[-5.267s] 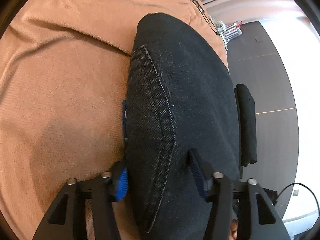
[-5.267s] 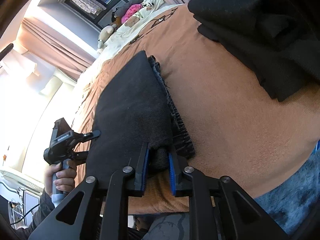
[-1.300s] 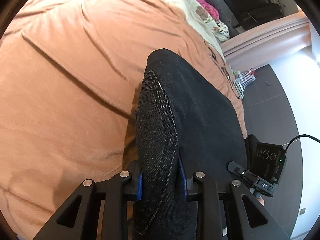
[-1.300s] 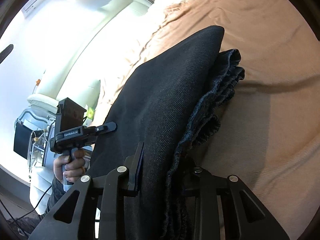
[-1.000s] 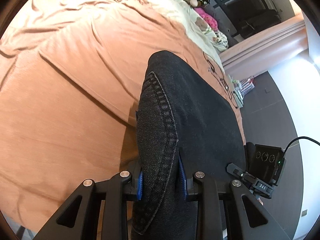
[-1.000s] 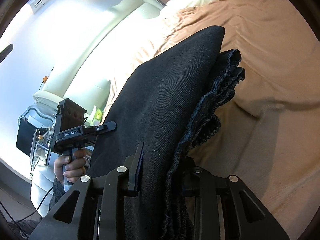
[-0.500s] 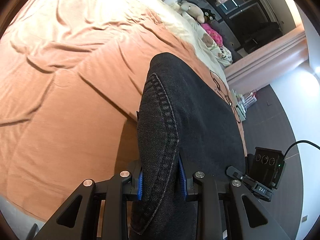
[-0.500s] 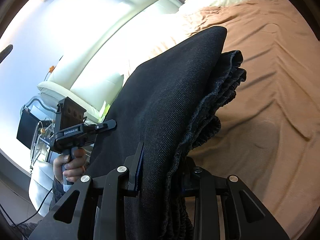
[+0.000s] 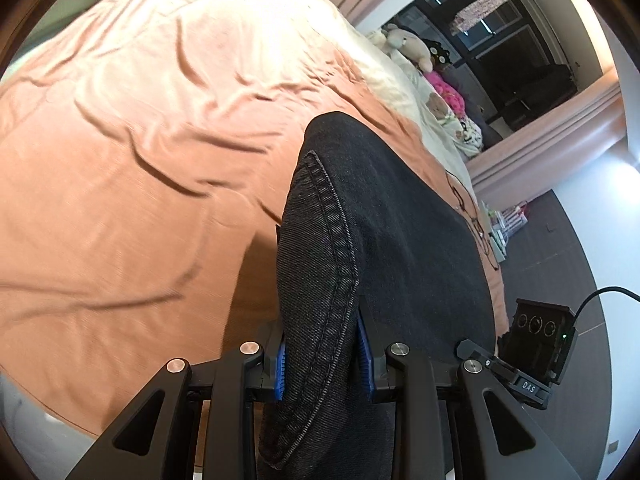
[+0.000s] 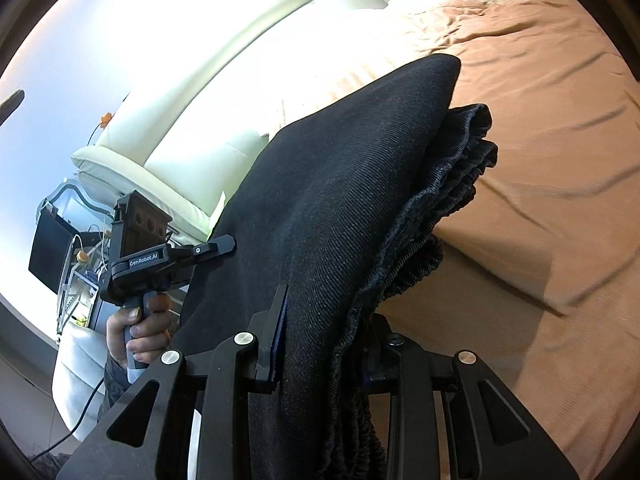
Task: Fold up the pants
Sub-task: 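Grip the folded jeans edge with left gripper while right gripper pinches the stack, then lay the folded jeans flat on the bed and open both grippers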
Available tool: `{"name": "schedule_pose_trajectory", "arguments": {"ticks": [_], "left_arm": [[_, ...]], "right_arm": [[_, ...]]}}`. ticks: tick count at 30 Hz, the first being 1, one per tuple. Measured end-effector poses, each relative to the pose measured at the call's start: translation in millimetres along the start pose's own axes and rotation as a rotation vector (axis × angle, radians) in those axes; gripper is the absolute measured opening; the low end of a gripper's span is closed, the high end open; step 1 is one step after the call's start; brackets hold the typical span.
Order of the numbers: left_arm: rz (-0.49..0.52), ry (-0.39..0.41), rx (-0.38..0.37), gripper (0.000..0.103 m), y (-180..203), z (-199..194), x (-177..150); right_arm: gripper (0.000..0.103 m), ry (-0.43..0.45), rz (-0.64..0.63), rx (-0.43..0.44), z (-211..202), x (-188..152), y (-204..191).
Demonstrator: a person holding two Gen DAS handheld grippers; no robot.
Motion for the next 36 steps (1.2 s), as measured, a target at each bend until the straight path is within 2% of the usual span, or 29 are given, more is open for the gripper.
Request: {"name": "schedule_pose_trajectory", "arguments": {"ticks": [13, 22, 31, 33, 36], "left_arm": [[0.053, -0.004, 0.091, 0.029, -83, -33, 67], [0.07, -0.041, 0.166, 0.029, -133, -30, 93], [0.083, -0.053, 0.225, 0.029, -183, -28, 122], [0.079, -0.047, 0.27, 0.033, -195, -24, 130], [0.033, -0.048, 0.372, 0.038, -223, -15, 132]], "right_arm": [[0.026, -0.025, -0.032, 0.053, 99, 27, -12], [0.026, -0.07, -0.059, 0.051, 159, 35, -13], [0.026, -0.065, -0.082, 0.047, 199, 34, -7], [0.028, -0.069, -0.067, 0.05, 209, 30, -2], [0.032, -0.132, 0.027, 0.013, 225, 18, 24]]}}
Point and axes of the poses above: each gripper's, at about its wrist camera, not at the fingertips, and z roughly the way its jaws point, y to its right, x to its top, the point moved 6 cm from there along z, roughly the way its jaws point, and after that the axes turned 9 degrees about x, right-handed, at the moved point
